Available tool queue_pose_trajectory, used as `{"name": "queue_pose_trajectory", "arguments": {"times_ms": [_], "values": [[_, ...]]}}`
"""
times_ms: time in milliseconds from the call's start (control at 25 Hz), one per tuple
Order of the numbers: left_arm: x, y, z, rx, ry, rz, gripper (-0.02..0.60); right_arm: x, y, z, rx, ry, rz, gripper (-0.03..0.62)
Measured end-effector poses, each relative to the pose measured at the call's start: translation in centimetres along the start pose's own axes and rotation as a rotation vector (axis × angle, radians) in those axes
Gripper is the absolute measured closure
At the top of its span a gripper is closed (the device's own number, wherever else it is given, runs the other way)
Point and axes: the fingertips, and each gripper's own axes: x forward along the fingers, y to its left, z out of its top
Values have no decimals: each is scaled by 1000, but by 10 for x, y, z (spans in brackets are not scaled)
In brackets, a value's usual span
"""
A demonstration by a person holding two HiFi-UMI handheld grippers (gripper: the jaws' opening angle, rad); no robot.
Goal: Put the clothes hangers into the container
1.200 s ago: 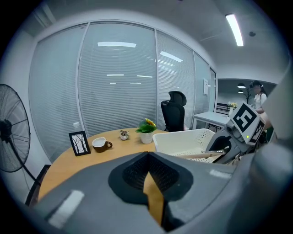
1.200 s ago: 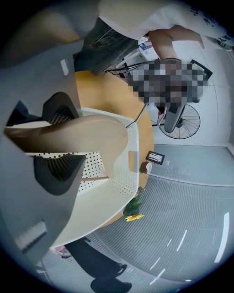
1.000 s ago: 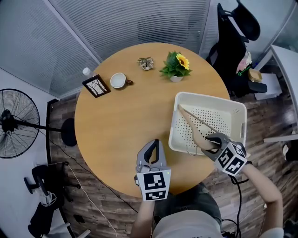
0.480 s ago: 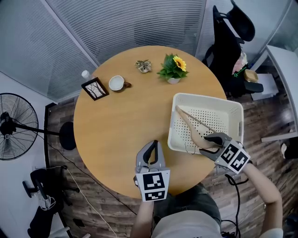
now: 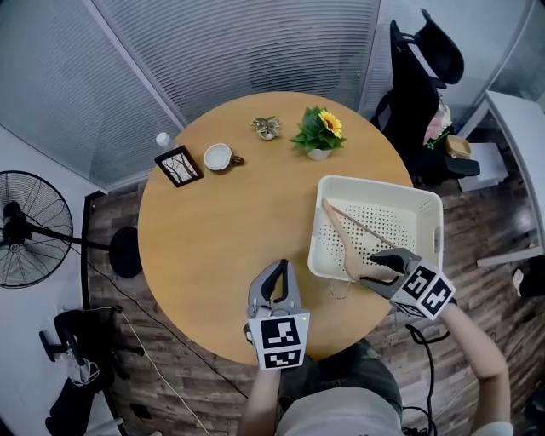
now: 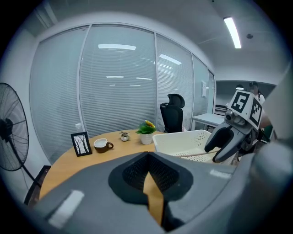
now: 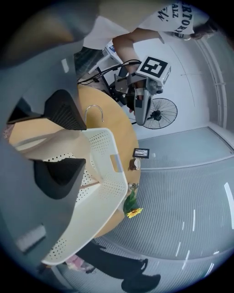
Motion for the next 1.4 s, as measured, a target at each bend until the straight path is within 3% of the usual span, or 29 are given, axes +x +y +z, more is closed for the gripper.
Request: {"name": "queue_pose_trajectory", "arguments": {"times_ms": [400, 600, 880, 1160, 1400], "values": [[-7, 8, 29, 0, -75, 26, 580, -66, -53, 68, 239, -373, -234, 384], [-9, 15, 51, 2, -127, 38, 580, -102, -70, 84, 214, -474, -452, 433], [-21, 20, 90, 13, -217, 67, 580, -142, -71, 97, 193, -541, -662, 476], [-36, 22, 124, 9, -298, 85, 580, -173, -62, 107, 282, -673, -720, 550], [-48, 23, 138, 3, -336, 100, 580, -191, -56, 105, 292, -693, -801, 569]]}}
